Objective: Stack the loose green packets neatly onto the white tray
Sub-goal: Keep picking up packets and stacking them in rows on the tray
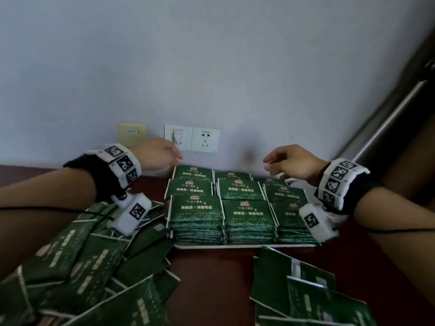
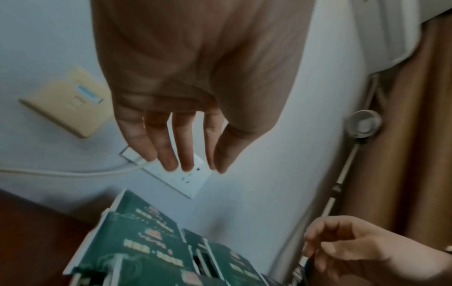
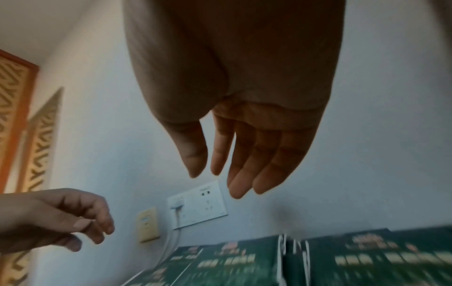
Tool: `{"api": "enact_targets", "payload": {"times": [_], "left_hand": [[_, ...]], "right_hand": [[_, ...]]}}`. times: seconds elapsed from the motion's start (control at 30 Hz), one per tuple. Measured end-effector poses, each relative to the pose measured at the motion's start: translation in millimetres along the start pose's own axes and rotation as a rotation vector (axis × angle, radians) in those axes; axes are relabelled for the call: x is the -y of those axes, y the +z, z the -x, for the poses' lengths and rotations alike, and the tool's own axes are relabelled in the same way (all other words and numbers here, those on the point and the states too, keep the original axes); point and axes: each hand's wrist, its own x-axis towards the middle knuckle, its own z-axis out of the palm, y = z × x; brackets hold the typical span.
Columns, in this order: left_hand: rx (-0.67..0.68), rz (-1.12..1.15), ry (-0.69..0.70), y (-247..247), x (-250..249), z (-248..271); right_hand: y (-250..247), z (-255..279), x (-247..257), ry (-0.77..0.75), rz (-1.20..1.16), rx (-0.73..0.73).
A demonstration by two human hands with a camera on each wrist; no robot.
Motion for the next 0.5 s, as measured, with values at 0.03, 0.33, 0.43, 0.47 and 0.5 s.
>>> {"api": "enact_targets", "payload": {"times": [0.03, 0.33, 0.43, 0.47, 0.5], "left_hand": [[0.04, -0.009, 0.035, -1.5, -5.4, 18.9], [0.582, -0.28, 0.192, 44.9, -21.9, 154.3], [0.709, -0.485, 0.126, 64.8, -13.2, 174.8], [0.735, -0.548, 0.096, 68.4, -10.7, 177.4], [0.744, -0.601, 0.07, 70.1, -8.4, 179.0]], "right_hand": [[0.6, 22.7, -0.9, 0.004, -0.006, 0.024], [51.2, 171.6, -45.7, 0.037, 0.326, 0.465], [64.7, 201.6, -52.0, 0.046, 0.455, 0.618], [67.1, 206.5, -52.9, 0.035, 0.477, 0.616], [69.2, 209.1, -53.3, 0.022, 0.491, 0.601]]}}
